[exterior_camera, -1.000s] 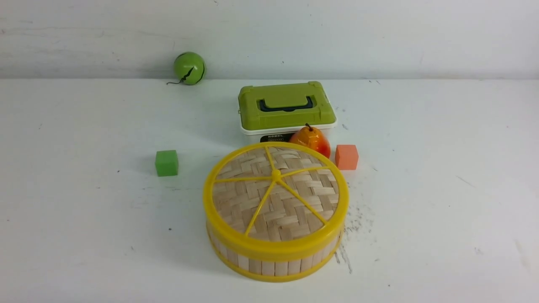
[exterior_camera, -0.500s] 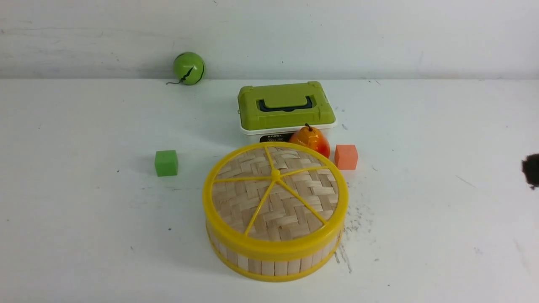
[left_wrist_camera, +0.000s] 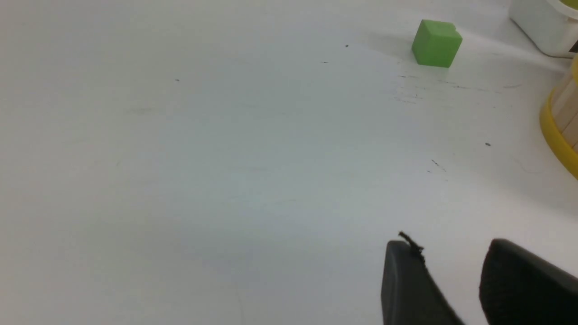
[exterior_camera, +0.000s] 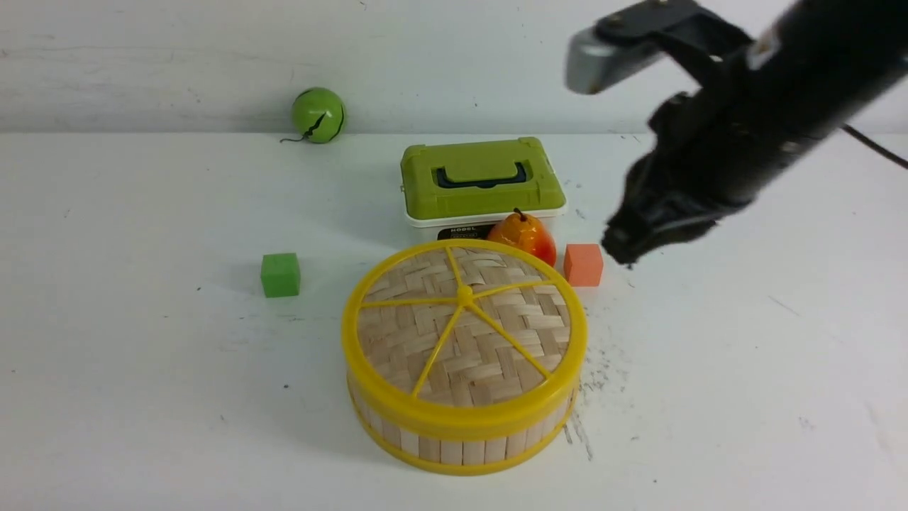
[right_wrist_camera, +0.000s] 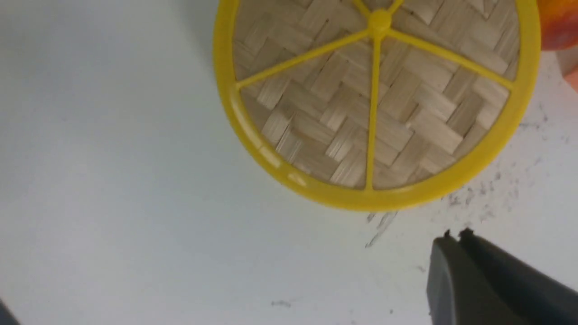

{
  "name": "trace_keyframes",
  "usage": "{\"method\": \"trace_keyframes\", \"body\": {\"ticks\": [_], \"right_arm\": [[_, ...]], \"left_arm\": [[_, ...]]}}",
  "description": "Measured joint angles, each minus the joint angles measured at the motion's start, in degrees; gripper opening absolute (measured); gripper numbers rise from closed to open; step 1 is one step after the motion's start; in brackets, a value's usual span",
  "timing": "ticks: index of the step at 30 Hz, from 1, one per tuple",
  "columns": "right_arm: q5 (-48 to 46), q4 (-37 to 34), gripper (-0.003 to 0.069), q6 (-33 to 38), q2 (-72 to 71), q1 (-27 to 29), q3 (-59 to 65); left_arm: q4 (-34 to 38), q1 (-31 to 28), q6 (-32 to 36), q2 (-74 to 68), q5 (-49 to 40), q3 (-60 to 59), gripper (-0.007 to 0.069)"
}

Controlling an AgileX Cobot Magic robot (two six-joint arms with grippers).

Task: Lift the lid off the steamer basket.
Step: Use the right arm to lift the lid of the steamer, then use the right arm to place the steamer lid on the table

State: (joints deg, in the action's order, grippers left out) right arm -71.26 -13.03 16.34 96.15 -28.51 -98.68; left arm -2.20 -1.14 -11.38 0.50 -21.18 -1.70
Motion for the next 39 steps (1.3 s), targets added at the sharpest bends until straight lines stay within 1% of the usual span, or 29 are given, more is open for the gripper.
{"method": "trace_keyframes", "body": {"ticks": [1,2,5,8,9,11,14,16,21,23,25,27,28,30,31,38,39], "right_arm": [[0.0,0.0,0.0017,0.0,0.0,0.0,-0.5],[0.0,1.4,0.0042,-0.8,4.5,-1.4,-4.6],[0.0,1.8,0.0126,-1.7,10.9,-3.1,-10.2],[0.0,1.9,0.0242,-2.5,15.9,-4.1,-14.3],[0.0,1.9,0.0297,-3.2,18.6,-4.5,-16.5],[0.1,2.1,0.0384,-4.6,22.2,-4.6,-19.2],[0.7,2.6,0.0444,-6.5,26.4,-4.6,-21.8],[0.9,2.7,0.0457,-7.0,28.4,-4.6,-22.8],[1.9,2.7,0.0445,-7.7,31.5,-4.6,-23.4],[1.9,2.8,0.0409,-7.8,31.8,-4.6,-23.8],[1.7,2.8,0.0335,-7.9,31.8,-4.6,-23.8],[1.7,2.7,0.0292,-8.0,31.8,-4.6,-23.8],[1.7,2.6,0.0223,-8.0,31.8,-4.6,-23.9],[1.7,2.3,0.0120,-8.0,31.5,-4.6,-23.9],[1.7,2.3,0.0102,-8.0,31.4,-4.7,-23.9],[-0.1,3.9,0.0110,-8.0,28.6,-4.7,-26.7],[-0.1,4.9,0.0110,-8.0,26.1,-4.7,-27.5]], "left_arm": [[0.0,0.0,0.0,0.0,0.0,0.0,0.0239],[0.0,0.0,0.0,0.0,0.0,0.0,0.0239],[0.0,0.0,0.0,0.0,0.0,0.0,0.0239],[0.0,0.0,0.0,0.0,0.0,0.0,0.0239],[0.0,0.0,0.0,0.0,0.0,0.0,0.0239],[0.0,0.0,0.0,0.0,0.0,0.0,0.0239],[0.0,0.0,0.0,0.0,0.0,0.0,0.0239],[0.0,0.0,0.0,0.0,0.0,0.0,0.0239],[0.0,0.0,0.0,0.0,0.0,0.0,0.0239],[0.0,0.0,0.0,0.0,0.0,0.0,0.0239],[0.0,0.0,0.0,0.0,0.0,0.0,0.0239],[0.0,0.0,0.0,0.0,0.0,0.0,0.0239],[0.0,0.0,0.0,0.0,0.0,0.0,0.0239],[0.0,0.0,0.0,0.0,0.0,0.0,0.0239],[0.0,0.0,0.0,0.0,0.0,0.0,0.0239],[0.0,0.0,0.0,0.0,0.0,0.0,0.0239],[0.0,0.0,0.0,0.0,0.0,0.0,0.0239]]}}
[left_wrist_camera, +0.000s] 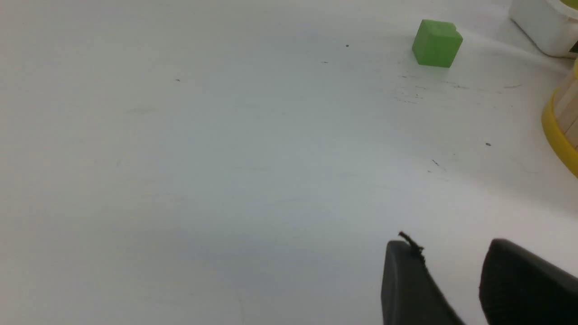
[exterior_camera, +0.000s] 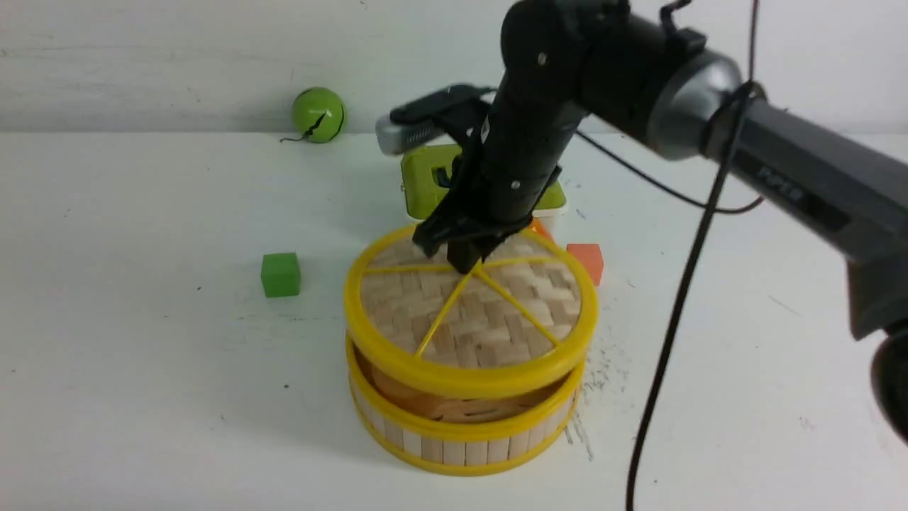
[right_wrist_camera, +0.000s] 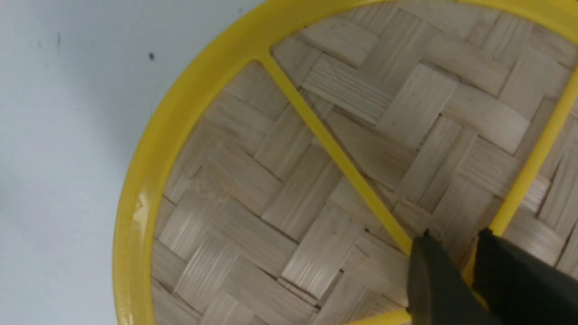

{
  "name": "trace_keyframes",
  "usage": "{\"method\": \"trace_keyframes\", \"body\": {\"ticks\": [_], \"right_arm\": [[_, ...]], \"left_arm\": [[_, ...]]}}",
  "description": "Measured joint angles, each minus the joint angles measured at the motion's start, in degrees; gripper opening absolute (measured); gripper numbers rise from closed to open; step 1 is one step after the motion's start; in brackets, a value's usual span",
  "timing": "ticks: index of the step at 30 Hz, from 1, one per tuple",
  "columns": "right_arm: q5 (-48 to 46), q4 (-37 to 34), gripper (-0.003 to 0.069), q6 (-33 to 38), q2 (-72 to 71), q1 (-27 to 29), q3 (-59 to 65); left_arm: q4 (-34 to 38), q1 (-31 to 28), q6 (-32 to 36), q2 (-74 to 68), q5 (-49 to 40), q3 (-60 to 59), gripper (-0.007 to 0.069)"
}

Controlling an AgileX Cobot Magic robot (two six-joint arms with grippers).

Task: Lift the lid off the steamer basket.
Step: Use the right arm to place the steamer lid on the table

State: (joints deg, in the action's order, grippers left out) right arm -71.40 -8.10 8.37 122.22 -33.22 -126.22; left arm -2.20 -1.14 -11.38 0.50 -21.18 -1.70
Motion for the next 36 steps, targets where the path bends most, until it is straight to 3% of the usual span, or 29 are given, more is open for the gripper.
{"method": "trace_keyframes", "body": {"ticks": [5,10,15,18,19,23,31,36], "right_arm": [[-0.2,3.9,0.0110,-0.1,-10.5,0.0,-0.1],[-0.2,8.1,0.0110,-1.0,-21.9,1.4,7.9],[0.2,8.8,0.0110,-2.9,-32.7,10.8,28.4],[3.5,8.5,0.0110,-3.5,-34.6,15.8,37.0],[7.5,7.5,0.0110,-4.2,-34.8,19.7,42.4],[16.8,4.4,0.0110,-4.7,-34.0,25.2,53.4],[32.6,3.4,0.0110,-4.7,-28.3,26.7,60.2],[37.0,3.3,0.0110,-4.7,-23.9,26.7,60.3]], "left_arm": [[0.0,0.0,0.0,0.0,0.0,0.0,0.0239],[0.0,0.0,0.0,0.0,0.0,0.0,0.0239],[0.0,0.0,0.0,0.0,0.0,0.0,0.0239],[0.0,0.0,0.0,0.0,0.0,0.0,0.0239],[0.0,0.0,0.0,0.0,0.0,0.0,0.0239],[0.0,0.0,0.0,0.0,0.0,0.0,0.0239],[0.0,0.0,0.0,0.0,0.0,0.0,0.0239],[0.0,0.0,0.0,0.0,0.0,0.0,0.0239]]}}
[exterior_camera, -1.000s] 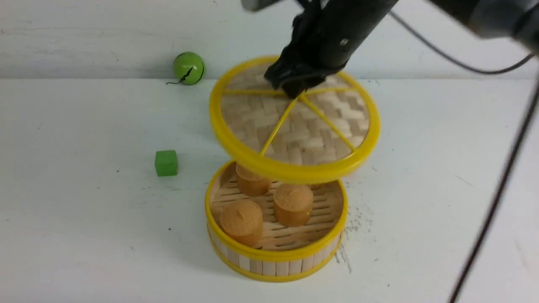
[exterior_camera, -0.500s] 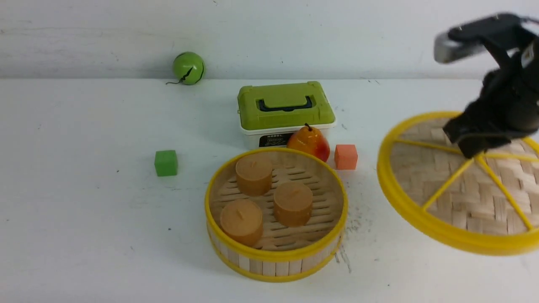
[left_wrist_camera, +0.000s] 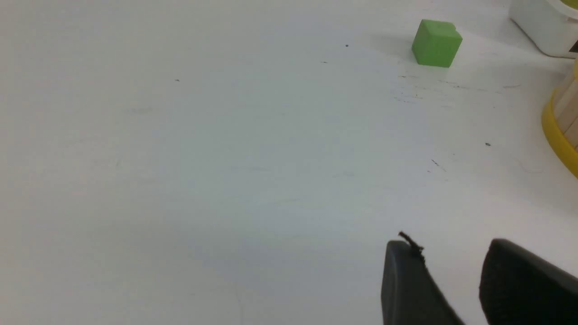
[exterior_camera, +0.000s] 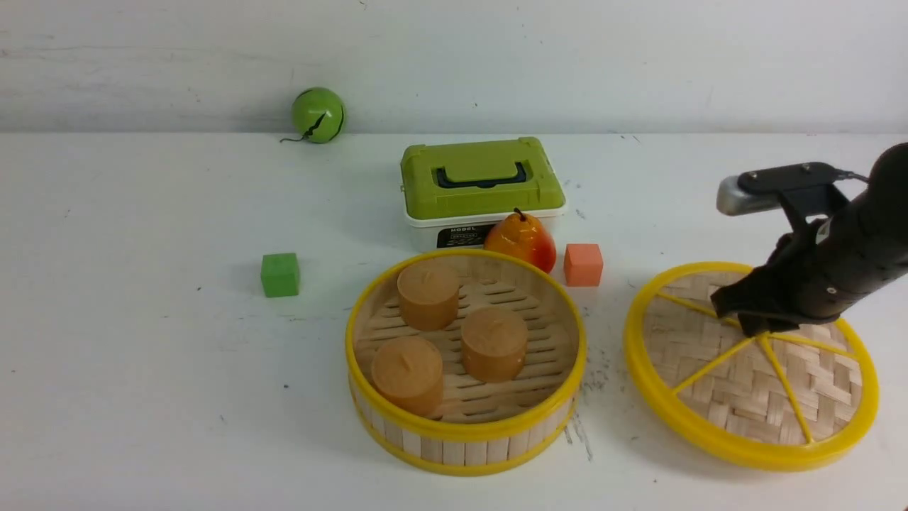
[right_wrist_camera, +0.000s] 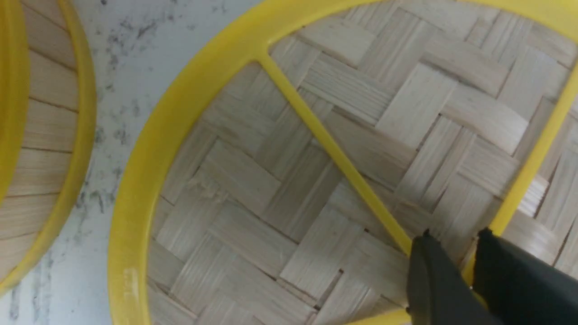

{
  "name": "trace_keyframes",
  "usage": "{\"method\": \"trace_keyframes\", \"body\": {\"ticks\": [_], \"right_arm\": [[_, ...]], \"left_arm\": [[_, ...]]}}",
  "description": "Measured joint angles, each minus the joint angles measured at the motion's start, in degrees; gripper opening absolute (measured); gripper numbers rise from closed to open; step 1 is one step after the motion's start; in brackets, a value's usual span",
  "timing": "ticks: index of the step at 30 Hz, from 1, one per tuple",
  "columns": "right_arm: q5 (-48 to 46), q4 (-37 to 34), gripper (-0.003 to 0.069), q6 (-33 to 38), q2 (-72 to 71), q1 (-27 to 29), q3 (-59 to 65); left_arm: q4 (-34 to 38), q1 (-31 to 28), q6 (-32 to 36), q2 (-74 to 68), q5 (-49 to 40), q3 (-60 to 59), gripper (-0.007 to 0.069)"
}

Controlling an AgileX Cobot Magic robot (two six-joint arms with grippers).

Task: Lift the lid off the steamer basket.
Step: Use the right arm to place the steamer lid on the table

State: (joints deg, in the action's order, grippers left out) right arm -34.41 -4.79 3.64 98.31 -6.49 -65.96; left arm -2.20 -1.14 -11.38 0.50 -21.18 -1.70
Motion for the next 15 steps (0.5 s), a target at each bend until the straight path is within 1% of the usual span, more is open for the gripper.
{"method": "trace_keyframes", "body": {"ticks": [4,8,9,10,12,15], "right_arm": [[0.9,-0.2,0.0112,0.0,3.1,0.0,0.1],[1.1,-0.2,0.0147,0.0,3.9,0.0,0.1],[1.2,-0.2,0.0177,0.0,4.0,0.0,0.1],[1.1,-0.2,0.0187,0.0,3.9,0.0,0.1],[-0.9,-0.9,0.0253,0.0,2.7,0.0,-0.8],[-3.3,-1.9,0.0300,0.0,-0.5,0.0,-1.9]], "left_arm": [[0.0,0.0,0.0,0.0,0.0,0.0,0.0239],[0.0,0.0,0.0,0.0,0.0,0.0,0.0239],[0.0,0.0,0.0,0.0,0.0,0.0,0.0239],[0.0,0.0,0.0,0.0,0.0,0.0,0.0239],[0.0,0.0,0.0,0.0,0.0,0.0,0.0239],[0.0,0.0,0.0,0.0,0.0,0.0,0.0239]]}}
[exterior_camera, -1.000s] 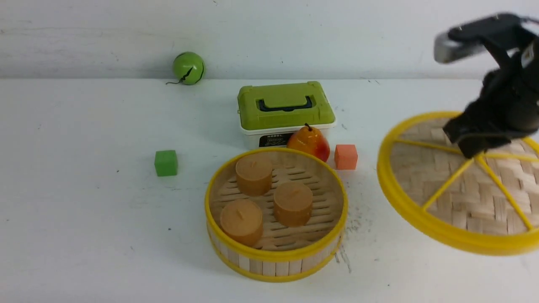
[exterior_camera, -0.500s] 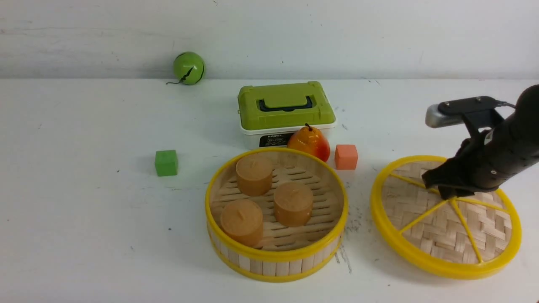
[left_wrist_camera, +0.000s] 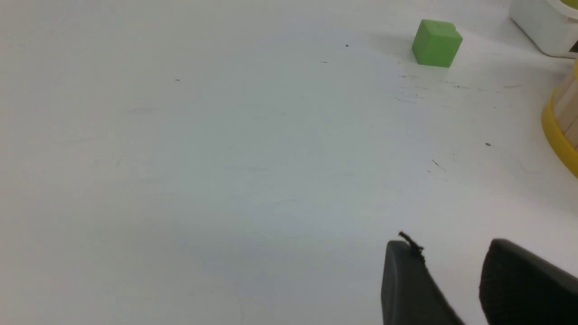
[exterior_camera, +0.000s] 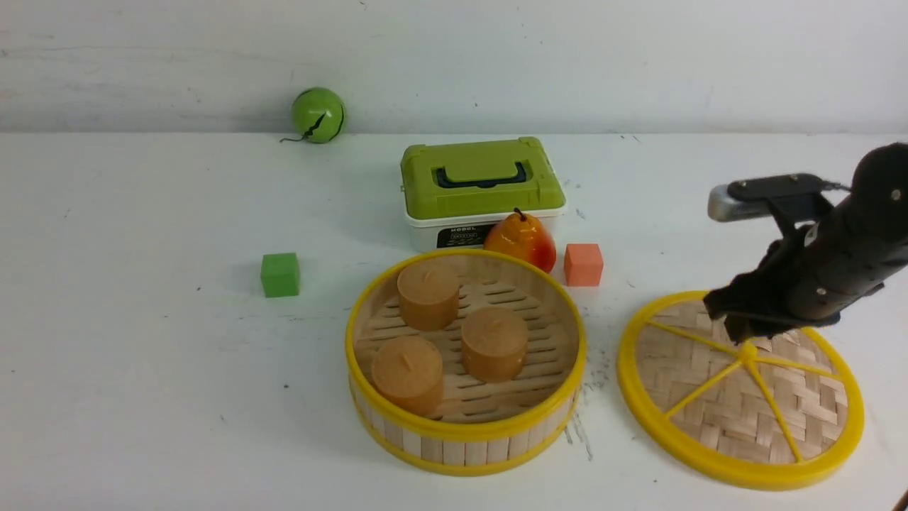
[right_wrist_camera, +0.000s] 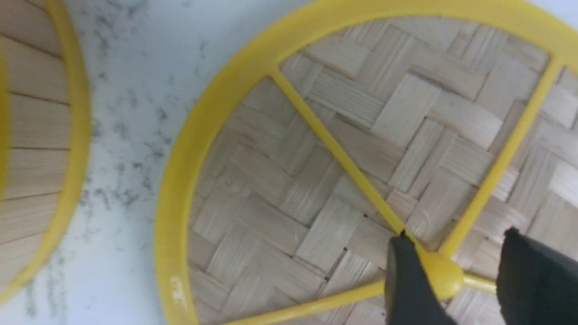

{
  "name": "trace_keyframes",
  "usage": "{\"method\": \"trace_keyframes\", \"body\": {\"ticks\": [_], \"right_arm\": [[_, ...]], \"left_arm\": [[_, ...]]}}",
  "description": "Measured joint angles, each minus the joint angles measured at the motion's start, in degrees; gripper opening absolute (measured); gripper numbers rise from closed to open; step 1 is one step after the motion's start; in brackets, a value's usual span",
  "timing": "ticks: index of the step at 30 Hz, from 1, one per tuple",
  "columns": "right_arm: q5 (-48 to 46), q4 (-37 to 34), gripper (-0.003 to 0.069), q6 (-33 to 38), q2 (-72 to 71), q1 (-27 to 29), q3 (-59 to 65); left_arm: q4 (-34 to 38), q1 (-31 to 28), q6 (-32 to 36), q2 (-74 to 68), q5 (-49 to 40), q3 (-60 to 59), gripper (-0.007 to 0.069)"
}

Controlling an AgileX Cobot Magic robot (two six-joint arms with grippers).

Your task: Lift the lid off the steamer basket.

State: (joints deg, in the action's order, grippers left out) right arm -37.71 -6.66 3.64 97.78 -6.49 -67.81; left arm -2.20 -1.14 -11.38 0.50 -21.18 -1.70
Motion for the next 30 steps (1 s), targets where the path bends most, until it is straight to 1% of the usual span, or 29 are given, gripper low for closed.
{"method": "trace_keyframes", "body": {"ticks": [1,2,3,7,8,9,10,11,12,15,17,20,21,30], "right_arm": [[-1.1,-1.1,0.0313,0.1,-4.5,0.0,-0.3],[-1.1,-1.2,0.0314,0.1,-5.1,0.0,-0.3],[-1.8,-1.9,0.0311,0.8,-10.4,0.0,-0.2],[-0.8,-2.6,0.0267,2.2,-22.3,0.0,2.4],[0.2,-2.6,0.0222,2.6,-29.0,0.0,5.6],[0.9,-2.6,0.0194,2.7,-32.6,0.0,7.4],[0.9,-2.6,0.0194,2.7,-32.6,0.0,7.8],[2.1,-2.6,0.0148,2.8,-37.4,0.0,11.1],[3.1,-2.6,0.0118,2.8,-40.7,0.0,13.5],[6.9,-2.7,0.0031,2.8,-50.8,0.0,20.4],[9.8,-2.9,-0.0011,2.8,-56.2,0.0,23.8],[12.7,-3.0,-0.0022,2.8,-61.0,0.0,26.3],[14.5,-3.1,-0.0022,2.8,-64.7,0.0,27.8],[14.7,-3.3,-0.0021,2.8,-76.3,0.0,30.0]], "left_arm": [[0.0,0.0,0.0,0.0,0.0,0.0,0.0239],[0.0,0.0,0.0,0.0,0.0,0.0,0.0239],[0.0,0.0,0.0,0.0,0.0,0.0,0.0239],[0.0,0.0,0.0,0.0,0.0,0.0,0.0239],[0.0,0.0,0.0,0.0,0.0,0.0,0.0239],[0.0,0.0,0.0,0.0,0.0,0.0,0.0239],[0.0,0.0,0.0,0.0,0.0,0.0,0.0239],[0.0,0.0,0.0,0.0,0.0,0.0,0.0239],[0.0,0.0,0.0,0.0,0.0,0.0,0.0239],[0.0,0.0,0.0,0.0,0.0,0.0,0.0239],[0.0,0.0,0.0,0.0,0.0,0.0,0.0239],[0.0,0.0,0.0,0.0,0.0,0.0,0.0239],[0.0,0.0,0.0,0.0,0.0,0.0,0.0239],[0.0,0.0,0.0,0.0,0.0,0.0,0.0239]]}}
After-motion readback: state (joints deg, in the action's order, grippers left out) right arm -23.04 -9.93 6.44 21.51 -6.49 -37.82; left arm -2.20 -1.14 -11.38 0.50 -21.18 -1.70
